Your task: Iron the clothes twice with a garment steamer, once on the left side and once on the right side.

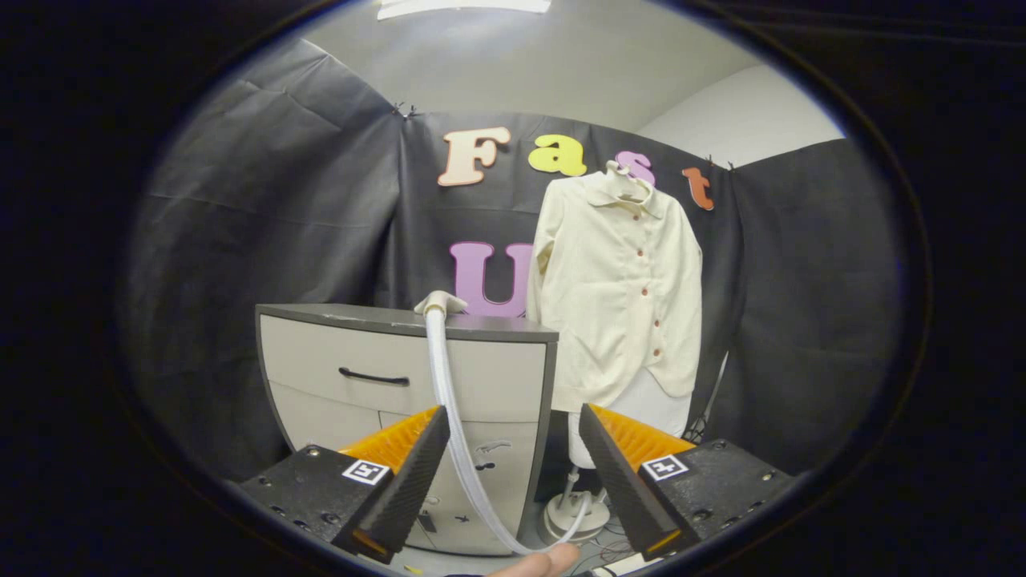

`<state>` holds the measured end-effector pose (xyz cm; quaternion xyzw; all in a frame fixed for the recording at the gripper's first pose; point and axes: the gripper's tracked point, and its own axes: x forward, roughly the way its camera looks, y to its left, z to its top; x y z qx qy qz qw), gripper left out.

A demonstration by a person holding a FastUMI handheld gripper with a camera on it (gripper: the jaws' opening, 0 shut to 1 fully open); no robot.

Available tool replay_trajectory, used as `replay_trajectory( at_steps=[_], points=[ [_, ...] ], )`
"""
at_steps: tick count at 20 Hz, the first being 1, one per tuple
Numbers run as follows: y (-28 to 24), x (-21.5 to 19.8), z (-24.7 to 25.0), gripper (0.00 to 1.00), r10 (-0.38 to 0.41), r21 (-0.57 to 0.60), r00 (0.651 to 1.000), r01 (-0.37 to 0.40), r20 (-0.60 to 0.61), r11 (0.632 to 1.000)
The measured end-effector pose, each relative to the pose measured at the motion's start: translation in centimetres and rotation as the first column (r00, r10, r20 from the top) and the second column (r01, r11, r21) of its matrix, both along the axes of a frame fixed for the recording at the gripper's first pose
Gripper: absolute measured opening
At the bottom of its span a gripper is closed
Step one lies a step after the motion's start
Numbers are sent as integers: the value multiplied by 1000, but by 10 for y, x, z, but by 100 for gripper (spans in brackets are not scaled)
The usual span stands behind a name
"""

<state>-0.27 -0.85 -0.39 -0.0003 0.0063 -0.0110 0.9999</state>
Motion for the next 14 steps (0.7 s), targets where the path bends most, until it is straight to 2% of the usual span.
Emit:
replay_trajectory(
  at_steps=[9,14],
  points=[
    [-1,29,21,98,-17,43,1000,15,25,999],
    [16,68,57,98,30,28,997,-32,70,999]
  ],
)
